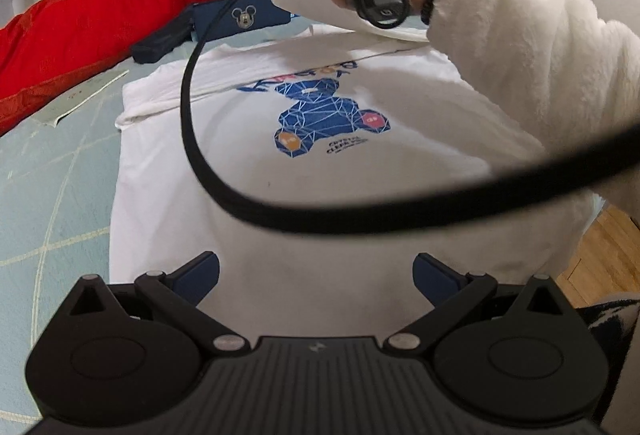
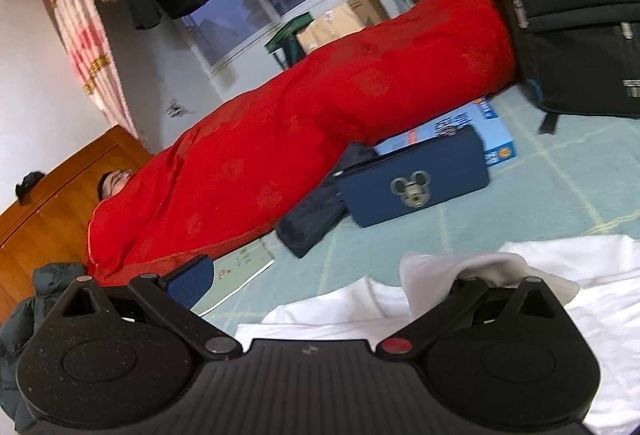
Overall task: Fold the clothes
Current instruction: 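Lay the held sleeve across the shirt body below the collar with the right gripper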
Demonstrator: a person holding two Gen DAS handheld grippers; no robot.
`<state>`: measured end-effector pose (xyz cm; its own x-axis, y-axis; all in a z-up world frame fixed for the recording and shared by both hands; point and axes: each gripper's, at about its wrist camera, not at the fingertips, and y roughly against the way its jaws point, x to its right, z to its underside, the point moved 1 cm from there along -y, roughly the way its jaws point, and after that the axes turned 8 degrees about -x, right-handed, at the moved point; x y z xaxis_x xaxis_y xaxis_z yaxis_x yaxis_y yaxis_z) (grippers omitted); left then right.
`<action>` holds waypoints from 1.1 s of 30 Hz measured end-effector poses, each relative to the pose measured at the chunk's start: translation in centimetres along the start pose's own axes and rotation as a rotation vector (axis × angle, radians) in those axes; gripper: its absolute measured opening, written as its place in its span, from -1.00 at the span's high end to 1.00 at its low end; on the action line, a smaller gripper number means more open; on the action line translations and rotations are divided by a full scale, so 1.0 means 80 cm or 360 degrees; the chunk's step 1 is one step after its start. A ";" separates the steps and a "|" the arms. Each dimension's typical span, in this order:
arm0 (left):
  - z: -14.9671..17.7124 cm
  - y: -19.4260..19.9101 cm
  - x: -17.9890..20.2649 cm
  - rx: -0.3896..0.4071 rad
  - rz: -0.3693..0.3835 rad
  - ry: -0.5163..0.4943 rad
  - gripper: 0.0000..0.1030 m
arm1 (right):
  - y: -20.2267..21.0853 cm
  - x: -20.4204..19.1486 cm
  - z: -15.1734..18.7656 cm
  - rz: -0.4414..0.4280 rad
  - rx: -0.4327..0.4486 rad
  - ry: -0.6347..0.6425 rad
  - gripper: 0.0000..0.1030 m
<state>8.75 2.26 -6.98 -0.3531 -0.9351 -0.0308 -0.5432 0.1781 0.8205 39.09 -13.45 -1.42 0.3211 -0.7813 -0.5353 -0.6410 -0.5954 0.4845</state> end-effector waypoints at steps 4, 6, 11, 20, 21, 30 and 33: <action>0.002 0.001 -0.002 -0.0006 -0.0010 0.0016 -0.98 | -0.014 -0.018 0.004 -0.0017 -0.0041 0.0044 -1.00; 0.002 0.002 -0.003 -0.0007 -0.0014 0.0019 -0.98 | -0.021 -0.025 0.007 -0.0032 -0.0062 0.0055 -1.00; 0.004 0.003 -0.004 -0.0009 -0.0023 0.0027 -0.98 | -0.035 -0.045 0.012 -0.0078 -0.0109 0.0097 -1.00; 0.004 0.001 -0.010 -0.0010 -0.0032 0.0049 -0.98 | -0.059 -0.076 0.028 -0.0119 -0.0192 0.0179 -1.00; 0.004 0.001 -0.011 -0.0010 -0.0032 0.0051 -0.98 | -0.062 -0.079 0.030 -0.0120 -0.0201 0.0184 -1.00; 0.007 0.001 -0.014 -0.0014 -0.0037 0.0070 -0.98 | -0.082 -0.105 0.043 -0.0143 -0.0260 0.0257 -1.00; 0.008 0.002 -0.016 -0.0015 -0.0036 0.0077 -0.98 | -0.090 -0.108 0.049 -0.0132 -0.0290 0.0263 -1.00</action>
<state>8.65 3.68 -7.20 -0.3036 -0.9525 -0.0219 -0.5434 0.1543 0.8251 38.21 -1.69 -3.01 0.4866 -0.7394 -0.4652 -0.4761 -0.6710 0.5685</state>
